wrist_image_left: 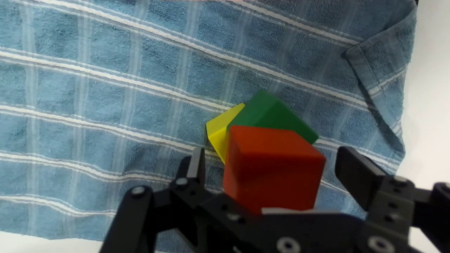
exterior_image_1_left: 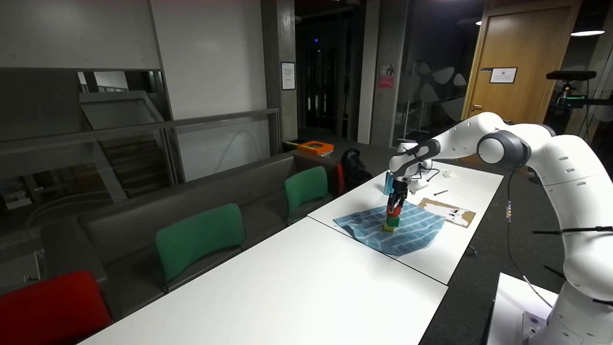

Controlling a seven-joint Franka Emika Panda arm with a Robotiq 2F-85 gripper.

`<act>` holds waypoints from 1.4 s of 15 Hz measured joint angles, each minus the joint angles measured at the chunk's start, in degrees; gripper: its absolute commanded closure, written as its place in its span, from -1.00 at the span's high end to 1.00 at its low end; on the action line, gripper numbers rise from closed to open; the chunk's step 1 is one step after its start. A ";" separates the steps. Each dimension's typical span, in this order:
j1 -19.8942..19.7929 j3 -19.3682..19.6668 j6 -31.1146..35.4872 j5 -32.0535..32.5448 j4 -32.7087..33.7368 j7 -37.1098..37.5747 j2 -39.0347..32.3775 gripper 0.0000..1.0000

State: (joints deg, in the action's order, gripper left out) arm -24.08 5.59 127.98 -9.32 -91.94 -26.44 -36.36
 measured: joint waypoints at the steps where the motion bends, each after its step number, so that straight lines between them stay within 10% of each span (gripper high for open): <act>1: 0.00 0.00 0.00 0.00 0.00 0.28 0.00 1.00; 12: -0.01 1.15 0.30 -0.02 -3.50 4.74 5.44 1.00; 21: 0.46 1.98 0.22 -7.45 -20.75 5.84 22.37 1.00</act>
State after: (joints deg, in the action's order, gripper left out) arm -23.62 7.57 128.20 -16.78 -112.69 -20.60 -14.00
